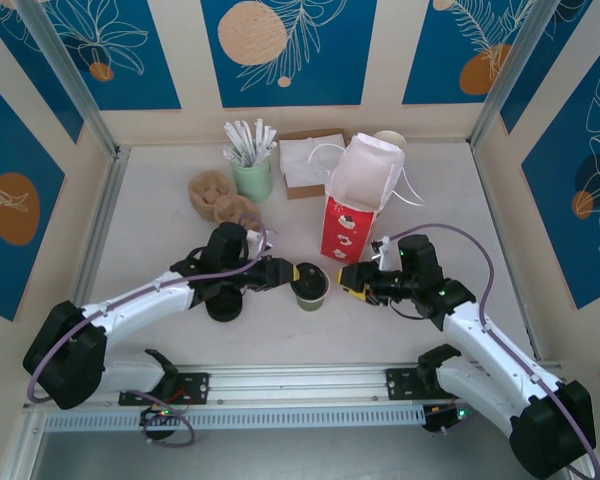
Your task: Pack the takeout coffee
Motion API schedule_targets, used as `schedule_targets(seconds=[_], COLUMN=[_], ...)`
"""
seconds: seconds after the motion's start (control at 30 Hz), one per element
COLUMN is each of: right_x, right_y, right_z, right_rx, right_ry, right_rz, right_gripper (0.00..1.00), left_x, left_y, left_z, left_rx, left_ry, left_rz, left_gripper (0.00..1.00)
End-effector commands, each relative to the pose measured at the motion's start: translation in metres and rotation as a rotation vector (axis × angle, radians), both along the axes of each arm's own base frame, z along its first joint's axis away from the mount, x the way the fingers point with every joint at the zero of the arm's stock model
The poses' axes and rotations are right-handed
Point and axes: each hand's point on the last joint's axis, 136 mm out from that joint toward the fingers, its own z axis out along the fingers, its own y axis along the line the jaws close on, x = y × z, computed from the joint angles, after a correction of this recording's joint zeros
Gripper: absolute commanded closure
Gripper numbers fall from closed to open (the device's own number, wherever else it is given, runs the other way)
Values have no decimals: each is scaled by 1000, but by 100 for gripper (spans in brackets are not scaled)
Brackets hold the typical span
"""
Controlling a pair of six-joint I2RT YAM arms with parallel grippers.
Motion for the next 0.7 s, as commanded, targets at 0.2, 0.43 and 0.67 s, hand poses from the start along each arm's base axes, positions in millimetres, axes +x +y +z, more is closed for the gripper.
schedule_targets(seconds=[0.2, 0.43, 0.67], right_x=[3, 4, 5], right_y=[6, 10, 13], right_z=[-2, -8, -12], right_rx=[-9, -19, -34], right_ry=[-32, -20, -19], right_rz=[20, 25, 30], right_gripper=[47, 47, 46], left_x=[5, 3, 0], left_y=[-2, -2, -3], left_z=[-5, -8, -15], left_rx=[-2, 0, 23], left_ry=[4, 6, 17], left_rz=[-9, -16, -31], left_gripper=[64, 61, 56])
